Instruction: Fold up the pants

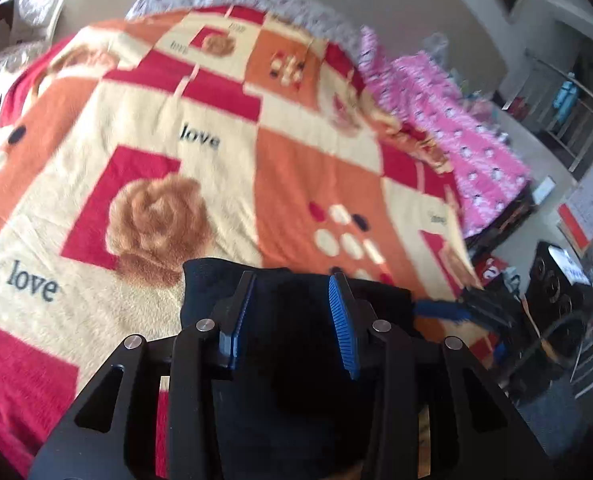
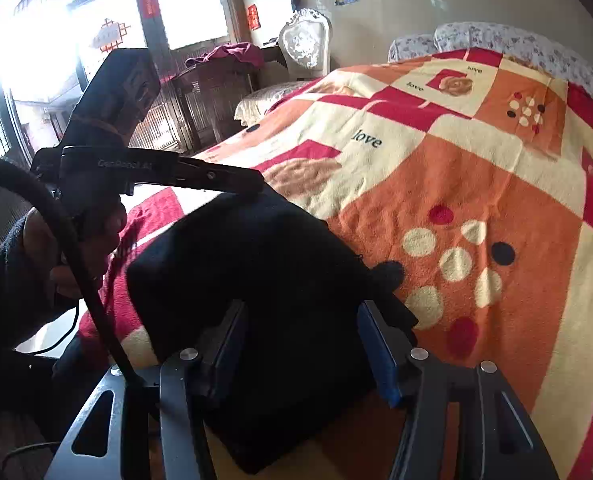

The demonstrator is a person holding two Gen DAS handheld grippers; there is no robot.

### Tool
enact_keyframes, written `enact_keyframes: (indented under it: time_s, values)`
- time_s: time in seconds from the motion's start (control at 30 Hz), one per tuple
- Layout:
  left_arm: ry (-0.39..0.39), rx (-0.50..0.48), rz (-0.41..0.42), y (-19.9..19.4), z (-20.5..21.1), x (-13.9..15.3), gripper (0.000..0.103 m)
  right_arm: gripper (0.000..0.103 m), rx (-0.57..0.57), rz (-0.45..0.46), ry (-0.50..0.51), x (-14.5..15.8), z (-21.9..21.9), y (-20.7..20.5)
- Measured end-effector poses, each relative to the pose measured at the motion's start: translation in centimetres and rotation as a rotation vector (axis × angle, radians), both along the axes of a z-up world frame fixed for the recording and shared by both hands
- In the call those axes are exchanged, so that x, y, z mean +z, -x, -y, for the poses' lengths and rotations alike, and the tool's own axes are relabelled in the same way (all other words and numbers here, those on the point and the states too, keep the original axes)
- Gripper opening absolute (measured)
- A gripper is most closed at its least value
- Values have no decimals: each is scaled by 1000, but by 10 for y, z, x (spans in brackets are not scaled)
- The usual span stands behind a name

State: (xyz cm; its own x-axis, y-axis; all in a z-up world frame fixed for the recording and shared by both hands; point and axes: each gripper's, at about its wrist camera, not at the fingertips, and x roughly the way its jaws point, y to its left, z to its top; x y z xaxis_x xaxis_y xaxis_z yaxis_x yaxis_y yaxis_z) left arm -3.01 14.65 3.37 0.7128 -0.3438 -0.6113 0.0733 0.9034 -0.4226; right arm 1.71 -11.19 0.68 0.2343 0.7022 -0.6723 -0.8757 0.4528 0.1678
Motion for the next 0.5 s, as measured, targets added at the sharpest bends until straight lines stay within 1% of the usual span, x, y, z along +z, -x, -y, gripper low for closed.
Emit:
enact_keyframes:
  time_s: [0.07,0.13,0.2,0.23,0.27,0.3,0.33,0.37,0.43,0.47,0.5]
  values:
    - [-17,-48,22,20,7,3,35,55,21,54,-38,18,8,14]
    - [-50,-60,-6,32,16,-6,35,55,50,66,-44,26,11,27]
    - [-86,-60,-50,36,23,-24,35,55,67,54,20,16,6,32]
    - [-89,-58,-78,34,24,-35,35,55,73,50,63,5,1,32]
    - [-75,-49,-81,33,24,-42,35,59,79,34,109,-13,-3,31]
    - [-57,-43,-65,33,22,-42,35,70,68,39,83,-19,0,31]
    - [-53,-43,-69,31,22,-42,35,78,39,40,51,-23,5,28]
    - [-54,-43,-72,29,23,-42,35,89,8,2,53,-31,7,20]
    - [-60,-42,-71,30,24,-42,35,92,-19,-116,14,-41,14,5]
    - [-65,-43,-67,31,25,-42,35,92,-19,-153,0,-44,15,0]
    - [-67,-44,-62,32,25,-42,35,92,-19,-147,-1,-44,15,1]
